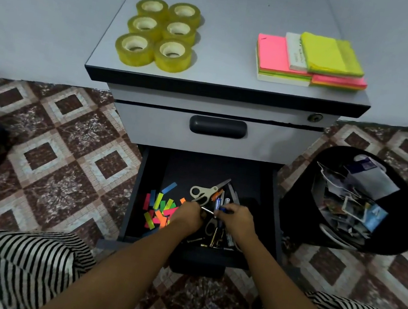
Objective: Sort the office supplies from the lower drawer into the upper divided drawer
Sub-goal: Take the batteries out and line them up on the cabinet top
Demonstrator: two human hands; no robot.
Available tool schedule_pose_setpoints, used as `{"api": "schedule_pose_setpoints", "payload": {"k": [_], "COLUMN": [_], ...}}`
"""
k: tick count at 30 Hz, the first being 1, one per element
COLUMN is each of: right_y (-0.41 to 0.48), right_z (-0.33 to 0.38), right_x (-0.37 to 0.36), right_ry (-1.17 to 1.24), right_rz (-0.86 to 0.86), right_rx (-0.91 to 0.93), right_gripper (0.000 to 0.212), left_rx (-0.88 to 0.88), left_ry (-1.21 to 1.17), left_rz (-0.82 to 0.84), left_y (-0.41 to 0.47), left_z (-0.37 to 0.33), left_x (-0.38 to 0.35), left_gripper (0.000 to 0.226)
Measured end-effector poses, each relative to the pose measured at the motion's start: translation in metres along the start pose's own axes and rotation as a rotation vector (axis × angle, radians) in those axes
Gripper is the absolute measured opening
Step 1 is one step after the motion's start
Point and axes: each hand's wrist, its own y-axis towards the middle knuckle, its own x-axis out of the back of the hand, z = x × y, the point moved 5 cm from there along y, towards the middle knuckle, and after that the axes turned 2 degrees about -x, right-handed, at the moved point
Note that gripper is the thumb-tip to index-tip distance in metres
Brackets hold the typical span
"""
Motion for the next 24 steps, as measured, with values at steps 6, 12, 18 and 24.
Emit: {"api": "schedule_pose_setpoints", "payload": {"k": [6, 12, 18, 24], "right_y": [-0.001, -0.023, -0.061, -0.101], "right_z": [0.003, 0.043, 0.104, 0.187], "right_x": [0.002, 0.020, 0.058, 0.117], "right_ry": [0.074, 0.097, 0.091, 0.009], "right_rz": [0.047, 0.114, 0.131, 0.135], "right_rx": [-0.052, 0.008, 0.121, 0.245], "right_gripper": [0.012, 0.017, 0.021, 0.005], "left_rx": [-0.006, 0.003, -0.067, -0.237], "left_ry": [-0.187, -0.667, -0.786, -0.845], "left_rz": [0.000, 0.019, -0.040, -0.075], "left_y": [-0.008, -0.039, -0.074, -0.116], "left_z": [0.001, -0.009, -0.040, -0.092], "left_x": [0.022, 0.069, 0.130, 0.207], "left_gripper": [0.028, 0.006, 0.014, 0.018]}}
